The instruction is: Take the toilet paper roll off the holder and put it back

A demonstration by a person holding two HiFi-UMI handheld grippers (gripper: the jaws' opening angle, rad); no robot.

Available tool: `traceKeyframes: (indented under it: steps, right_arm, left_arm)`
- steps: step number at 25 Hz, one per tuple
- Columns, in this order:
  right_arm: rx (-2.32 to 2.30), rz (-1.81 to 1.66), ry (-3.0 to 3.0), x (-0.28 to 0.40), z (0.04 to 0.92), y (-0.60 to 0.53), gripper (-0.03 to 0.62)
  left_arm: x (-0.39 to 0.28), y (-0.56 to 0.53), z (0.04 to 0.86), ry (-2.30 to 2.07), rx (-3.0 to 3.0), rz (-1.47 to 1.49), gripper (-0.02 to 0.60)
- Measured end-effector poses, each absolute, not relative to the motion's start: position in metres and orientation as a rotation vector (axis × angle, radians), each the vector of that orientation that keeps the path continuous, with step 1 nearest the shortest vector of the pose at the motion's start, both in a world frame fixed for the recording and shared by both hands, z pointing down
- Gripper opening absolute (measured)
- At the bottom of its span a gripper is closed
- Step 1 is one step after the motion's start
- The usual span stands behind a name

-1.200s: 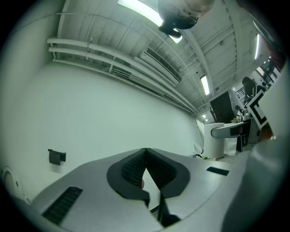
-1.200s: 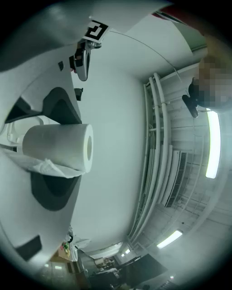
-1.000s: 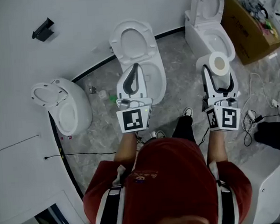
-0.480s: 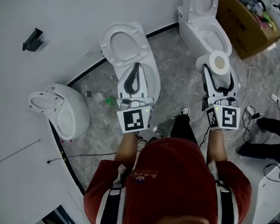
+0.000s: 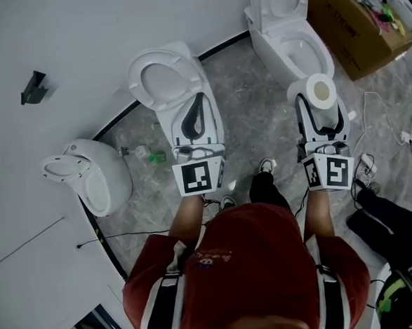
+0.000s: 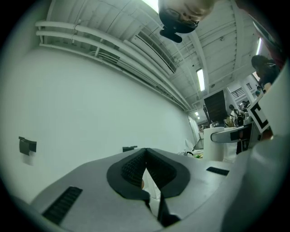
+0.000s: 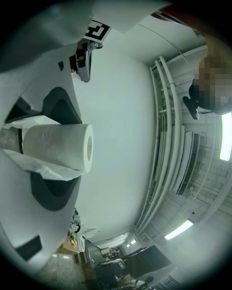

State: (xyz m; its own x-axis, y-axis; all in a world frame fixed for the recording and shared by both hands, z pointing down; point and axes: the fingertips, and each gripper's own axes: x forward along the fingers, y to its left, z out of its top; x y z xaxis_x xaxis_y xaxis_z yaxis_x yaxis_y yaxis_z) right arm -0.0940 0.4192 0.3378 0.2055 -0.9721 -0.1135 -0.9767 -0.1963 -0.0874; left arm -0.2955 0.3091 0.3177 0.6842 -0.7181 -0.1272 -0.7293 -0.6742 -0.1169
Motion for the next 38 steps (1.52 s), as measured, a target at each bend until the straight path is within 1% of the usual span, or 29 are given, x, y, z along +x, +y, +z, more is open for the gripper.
traceKeyframes:
  steps: [6, 13, 25, 31, 38]
  right_arm:
    - [-2.303, 0.018, 1.912, -0.011, 0.348, 0.4, 0.313]
    - [-2.259, 0.065, 1.949, 0.042, 0.334, 0.378, 0.313]
    - [-2.246, 0.071, 1.994, 0.066, 0.34, 0.313, 0.313]
    - [-2.259, 0.104, 1.997, 0.081, 0.328, 0.258, 0.313]
    - [-2.257, 0.116, 2.029, 0.084, 0.32, 0.165, 0.313]
  left_arm:
    - [-0.213, 0.293, 0.319, 1.186, -2.726, 0.073, 0.014]
    - [-0.165, 0.278, 0.312, 1.224, -2.703, 0.084, 0.014]
    - [-0.14, 0.217, 0.316, 1.267, -2.698, 0.133, 0.014]
    - [-0.127, 0.159, 0.309, 1.267, -2.692, 0.156, 0.014]
    - [-0.121, 0.068, 0.311, 1.284, -2.709, 0.157, 0.014]
